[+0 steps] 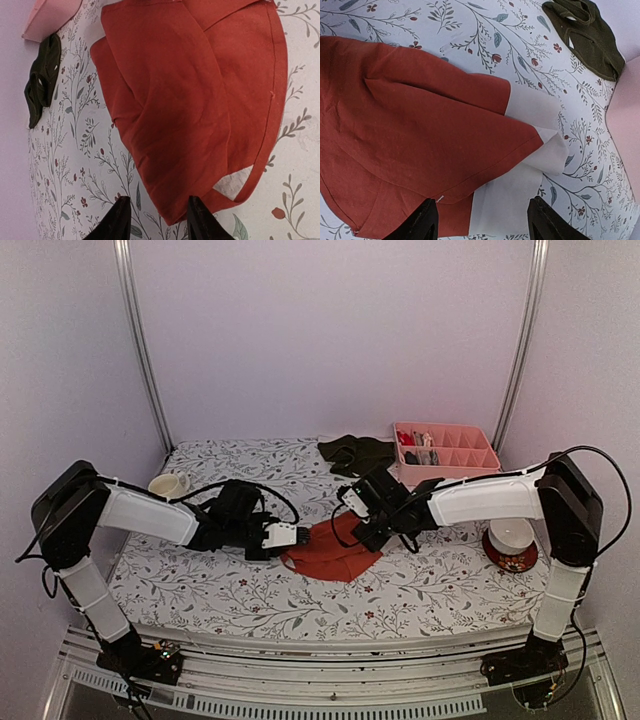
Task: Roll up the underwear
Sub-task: Adjust the underwear at the center of the board.
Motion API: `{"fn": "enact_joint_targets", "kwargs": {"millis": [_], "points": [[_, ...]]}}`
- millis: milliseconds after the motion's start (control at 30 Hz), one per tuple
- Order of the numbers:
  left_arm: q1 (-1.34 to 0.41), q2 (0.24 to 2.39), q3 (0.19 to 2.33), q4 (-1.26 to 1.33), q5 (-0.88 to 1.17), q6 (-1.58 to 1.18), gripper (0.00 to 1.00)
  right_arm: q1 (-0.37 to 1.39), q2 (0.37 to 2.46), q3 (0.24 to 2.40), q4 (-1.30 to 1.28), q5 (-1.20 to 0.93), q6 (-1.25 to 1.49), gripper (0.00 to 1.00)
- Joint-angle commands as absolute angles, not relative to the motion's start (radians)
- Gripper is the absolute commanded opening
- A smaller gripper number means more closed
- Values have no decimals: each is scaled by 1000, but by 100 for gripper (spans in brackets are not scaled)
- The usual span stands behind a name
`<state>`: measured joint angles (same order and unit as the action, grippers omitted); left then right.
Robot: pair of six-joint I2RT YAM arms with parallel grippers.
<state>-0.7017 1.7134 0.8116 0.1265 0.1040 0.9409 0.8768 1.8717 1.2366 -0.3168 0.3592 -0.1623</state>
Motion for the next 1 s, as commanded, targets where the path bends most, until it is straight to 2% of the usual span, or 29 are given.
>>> {"fn": "enact_joint_targets", "kwargs": {"millis": [0, 233, 567, 733, 967], "points": [[-684, 1721, 784, 172, 109, 929, 41, 875, 1914, 1218, -343, 288, -16, 63], [-682, 1698, 738, 213, 106, 907, 42, 816, 1958, 1218, -333, 217, 85, 63], [-681, 1732, 721, 294, 46, 859, 39, 797, 1949, 1175, -261, 82, 72, 53], [-681, 1732, 716, 297, 53, 845, 39, 806, 1934, 1165, -236, 31, 49, 52], [-681, 1748, 718, 296, 43, 842, 32, 809, 1964, 1182, -227, 31, 49, 51]]}}
